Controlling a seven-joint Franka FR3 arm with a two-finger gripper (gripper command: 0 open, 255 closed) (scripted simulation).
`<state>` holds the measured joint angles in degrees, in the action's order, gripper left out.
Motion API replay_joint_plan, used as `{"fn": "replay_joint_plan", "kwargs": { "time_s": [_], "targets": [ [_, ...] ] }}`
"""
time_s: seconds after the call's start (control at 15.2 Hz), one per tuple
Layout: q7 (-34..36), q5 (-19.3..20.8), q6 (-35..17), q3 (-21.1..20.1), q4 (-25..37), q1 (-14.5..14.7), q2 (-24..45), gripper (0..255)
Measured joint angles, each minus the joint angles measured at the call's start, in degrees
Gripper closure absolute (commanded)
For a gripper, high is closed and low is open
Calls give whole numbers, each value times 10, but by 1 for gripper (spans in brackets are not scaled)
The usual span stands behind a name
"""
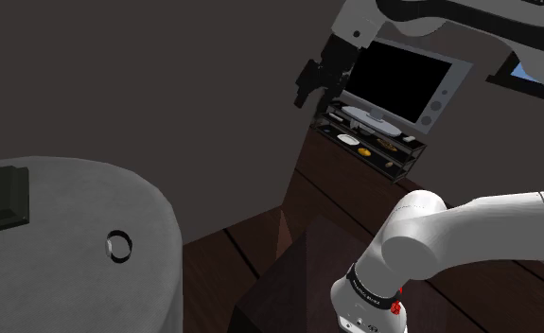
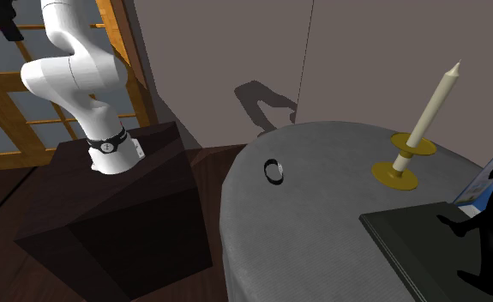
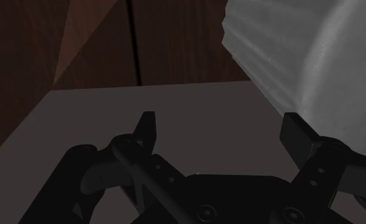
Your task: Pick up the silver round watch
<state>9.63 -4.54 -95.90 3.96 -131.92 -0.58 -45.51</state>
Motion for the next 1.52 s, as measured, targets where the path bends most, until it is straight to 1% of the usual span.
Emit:
{"fn": "replay_joint_plan", "kwargs": {
  "time_s": [0.13, 0.26, 0.59, 0.86, 1.25, 1.52],
  "targets": [
    [5, -3, -5, -5, -4, 2, 1, 0],
    [23, -14, -25, -24, -21, 7, 1, 0],
    [75, -45, -89, -79, -59, 26, 20, 0],
    [121, -69, -135, -126, -70, 42, 47, 0],
    [187, -92, -212, -197, -64, 58, 117, 0],
    [234, -96, -265, -246, -52, 64, 173, 0]
  ]
}}
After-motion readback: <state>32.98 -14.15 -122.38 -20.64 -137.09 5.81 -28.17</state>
